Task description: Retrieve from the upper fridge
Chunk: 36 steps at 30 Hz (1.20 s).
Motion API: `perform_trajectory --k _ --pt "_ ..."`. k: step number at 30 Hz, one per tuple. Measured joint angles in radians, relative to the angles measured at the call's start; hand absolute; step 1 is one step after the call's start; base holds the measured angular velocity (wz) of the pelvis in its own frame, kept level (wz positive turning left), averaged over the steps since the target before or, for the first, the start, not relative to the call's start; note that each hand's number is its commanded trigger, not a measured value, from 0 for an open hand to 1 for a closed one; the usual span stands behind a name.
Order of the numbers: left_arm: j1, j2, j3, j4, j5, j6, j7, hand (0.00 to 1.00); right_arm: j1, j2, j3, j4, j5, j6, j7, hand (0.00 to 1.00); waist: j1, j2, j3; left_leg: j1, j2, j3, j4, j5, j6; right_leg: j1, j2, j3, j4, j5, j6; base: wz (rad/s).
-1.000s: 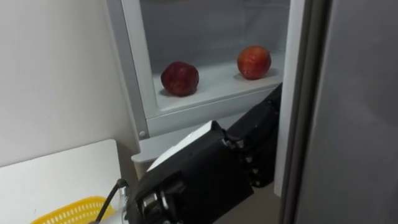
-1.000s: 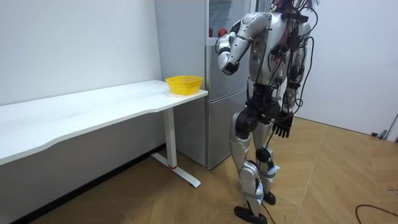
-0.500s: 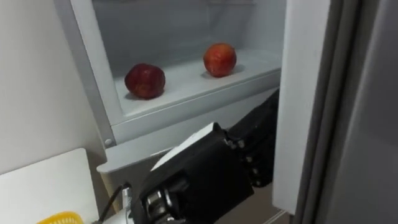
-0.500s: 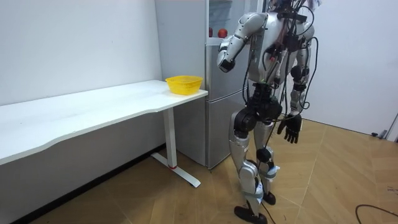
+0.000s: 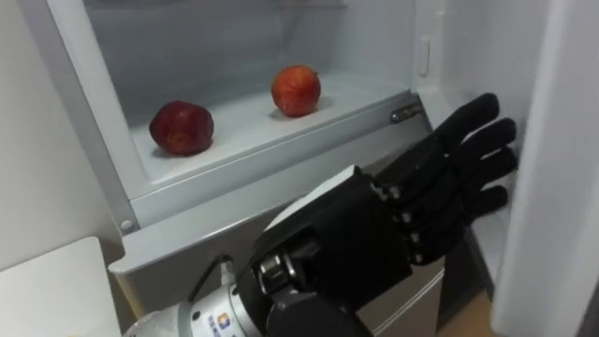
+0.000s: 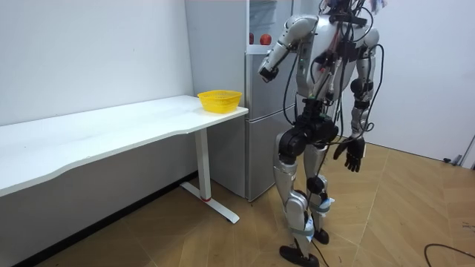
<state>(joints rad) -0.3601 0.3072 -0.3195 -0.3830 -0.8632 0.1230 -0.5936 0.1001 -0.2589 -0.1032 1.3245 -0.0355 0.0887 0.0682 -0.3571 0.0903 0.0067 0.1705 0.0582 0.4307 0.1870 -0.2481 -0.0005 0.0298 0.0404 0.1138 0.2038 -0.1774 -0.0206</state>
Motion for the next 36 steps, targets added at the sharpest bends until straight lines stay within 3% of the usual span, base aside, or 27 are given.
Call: perform_trajectory --k 11,17,24,28,36 --pt "-0.040 0.015 -0.010 0.016 -0.003 0.004 -0.002 0.00 0.008 0.000 -0.007 -0.010 0.039 0.004 0.007 0.00 -0.050 0.001 0.0000 0.006 0.017 0.007 0.000 -0.001 -0.002 -0.014 0.016 0.040 0.017 0.006 -0.007 -0.14" --pt "-0.092 -0.023 -0.042 0.080 -0.007 0.003 0.013 0.00 0.001 -0.001 -0.007 -0.004 0.037 0.000 0.012 0.00 -0.067 0.004 0.0018 0.007 0.016 0.020 0.002 -0.002 -0.003 -0.016 0.016 0.048 0.016 0.006 -0.007 -0.01" --pt "-0.127 -0.023 -0.046 0.110 -0.011 0.003 0.017 0.00 0.003 -0.002 -0.009 -0.005 0.041 0.001 0.018 0.00 -0.091 0.015 0.0069 0.006 0.018 0.031 0.002 -0.002 -0.003 -0.029 0.028 0.056 0.018 0.007 -0.009 -0.04" --pt "-0.130 -0.023 -0.046 0.110 -0.011 0.003 0.024 0.00 -0.001 -0.009 -0.029 -0.005 0.040 0.000 0.017 0.00 -0.109 0.021 0.0056 0.007 0.018 0.034 0.002 -0.002 -0.003 -0.031 0.030 0.065 0.018 0.009 -0.011 -0.07" --pt "-0.178 -0.026 -0.077 0.110 -0.011 0.003 0.036 0.00 -0.008 -0.027 -0.039 -0.005 0.042 0.000 0.008 0.00 -0.117 0.016 0.0084 -0.001 0.018 0.034 0.000 -0.002 -0.003 -0.045 0.032 0.077 0.032 0.010 -0.013 -0.06"
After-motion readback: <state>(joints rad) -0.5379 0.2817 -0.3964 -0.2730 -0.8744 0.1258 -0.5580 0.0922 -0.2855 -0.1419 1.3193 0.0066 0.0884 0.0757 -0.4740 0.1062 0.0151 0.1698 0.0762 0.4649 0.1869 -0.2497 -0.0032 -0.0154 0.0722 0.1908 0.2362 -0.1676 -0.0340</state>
